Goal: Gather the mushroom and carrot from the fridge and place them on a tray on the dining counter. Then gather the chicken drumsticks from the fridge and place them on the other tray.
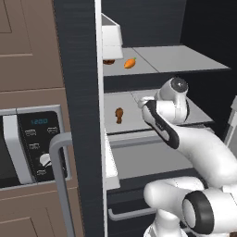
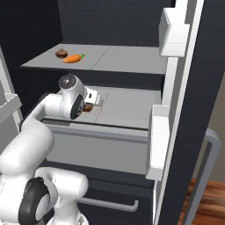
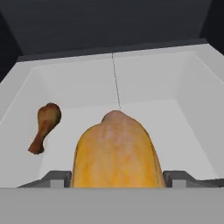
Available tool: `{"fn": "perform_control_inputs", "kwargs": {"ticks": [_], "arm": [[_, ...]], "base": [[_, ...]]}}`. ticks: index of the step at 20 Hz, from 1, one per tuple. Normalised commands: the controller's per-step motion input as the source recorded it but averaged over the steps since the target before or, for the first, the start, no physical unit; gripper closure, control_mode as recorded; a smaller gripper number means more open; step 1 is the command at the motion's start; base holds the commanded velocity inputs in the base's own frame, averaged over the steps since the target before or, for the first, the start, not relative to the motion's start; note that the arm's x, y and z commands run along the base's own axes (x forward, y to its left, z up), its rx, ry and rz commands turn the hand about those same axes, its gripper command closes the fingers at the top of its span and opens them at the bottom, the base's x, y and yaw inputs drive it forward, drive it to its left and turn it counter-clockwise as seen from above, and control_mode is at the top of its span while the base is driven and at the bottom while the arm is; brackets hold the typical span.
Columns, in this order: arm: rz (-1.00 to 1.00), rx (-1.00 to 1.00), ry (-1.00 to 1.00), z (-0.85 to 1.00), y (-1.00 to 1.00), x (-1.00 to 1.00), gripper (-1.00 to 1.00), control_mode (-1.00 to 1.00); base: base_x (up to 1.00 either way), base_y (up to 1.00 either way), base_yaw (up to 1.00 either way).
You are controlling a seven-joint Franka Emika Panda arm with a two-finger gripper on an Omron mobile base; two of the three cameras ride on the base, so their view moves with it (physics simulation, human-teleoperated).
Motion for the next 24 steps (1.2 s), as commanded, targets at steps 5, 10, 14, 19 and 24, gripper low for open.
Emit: {"fn": "perform_control_inputs", "kwargs": {"ticks": [5, 10, 14, 19, 24], "arm": [[0.08, 0.08, 0.00, 0.71, -0.02, -0.88, 1.00, -1.00], [0.09, 0.10, 0.07, 0.59, -0.03, -0.86, 1.00, -1.00], [0.07, 0.10, 0.08, 0.54, -0.10, -0.86, 1.00, -1.00], [0.07, 0.04, 0.05, 0.65, -0.02, -0.81, 1.00, -1.00], [0.06, 0.01, 0.04, 0.49, 0.00, -0.75, 1.00, -1.00]], "base": [[0.00, 0.00, 0.00], [0.00, 0.00, 0.00], [0.00, 0.00, 0.00], [0.00, 0.00, 0.00], [0.00, 0.00, 0.00]]}}
